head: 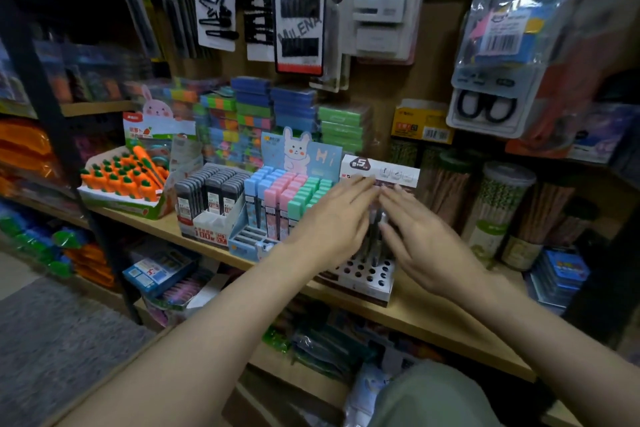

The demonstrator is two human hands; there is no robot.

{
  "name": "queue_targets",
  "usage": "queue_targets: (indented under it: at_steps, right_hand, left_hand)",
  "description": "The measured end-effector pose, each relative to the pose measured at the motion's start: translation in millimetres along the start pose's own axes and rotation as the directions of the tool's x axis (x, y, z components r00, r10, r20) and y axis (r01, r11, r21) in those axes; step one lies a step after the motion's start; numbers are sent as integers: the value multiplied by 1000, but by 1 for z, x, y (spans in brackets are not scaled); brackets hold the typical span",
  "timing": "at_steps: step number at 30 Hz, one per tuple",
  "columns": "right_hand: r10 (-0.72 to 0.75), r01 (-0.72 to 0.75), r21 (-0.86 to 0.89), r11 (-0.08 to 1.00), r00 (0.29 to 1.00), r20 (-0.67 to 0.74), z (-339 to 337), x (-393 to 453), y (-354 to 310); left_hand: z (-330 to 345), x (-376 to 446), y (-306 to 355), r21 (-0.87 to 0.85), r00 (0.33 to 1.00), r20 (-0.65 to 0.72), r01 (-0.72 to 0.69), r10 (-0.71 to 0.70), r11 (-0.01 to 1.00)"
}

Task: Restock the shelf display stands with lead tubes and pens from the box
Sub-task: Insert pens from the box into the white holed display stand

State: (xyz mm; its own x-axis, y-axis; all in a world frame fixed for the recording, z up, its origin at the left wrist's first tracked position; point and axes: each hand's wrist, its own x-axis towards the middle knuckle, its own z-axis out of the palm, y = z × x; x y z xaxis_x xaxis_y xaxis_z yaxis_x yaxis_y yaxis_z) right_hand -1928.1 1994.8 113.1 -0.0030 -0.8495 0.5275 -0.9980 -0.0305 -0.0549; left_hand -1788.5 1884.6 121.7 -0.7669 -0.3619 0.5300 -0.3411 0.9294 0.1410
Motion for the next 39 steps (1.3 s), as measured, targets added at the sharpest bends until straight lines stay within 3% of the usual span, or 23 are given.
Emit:
queue_targets:
  at_steps: [3,9,14,22,25,29,31,35,39]
  right_hand:
    - [10,-9,-25,1000,999,32,1,1,-2]
    - [42,-41,-22,999,998,53,-15,11,-6]
    - [9,-8,-6,1000,989,151,-9,6,-5]
    - [15,-19,17,1000,977,212,-16,9,-8]
    - [15,-28,74,997,985,172,-28,24,-17]
    - [-49,13,223,975,986,160,-29,71,-52]
    - [-118,62,224,973,962,248,-15,98,-74]
    - [-214,175,138,975,904,370,18,150,-121]
    - [-182,212,-1,977,842,507,59,194,-161]
  left_hand:
    - [7,0,-8,114,992,126,-41,26,993]
    - [-10,11,-14,27,978,209,-24,18,999]
    - [-10,-2,-22,76,957,287,-74,50,994]
    - [-12,-6,-13,51,961,274,-52,36,997]
    - [-30,-5,-16,-5,985,167,-48,48,999]
    - [-71,-20,-66,-21,992,-79,102,-103,995]
    - [-88,-39,-106,32,963,-89,259,-255,965]
    - [-107,-77,-180,172,820,9,563,-573,808]
    - [-100,-76,-213,282,868,158,417,-471,864]
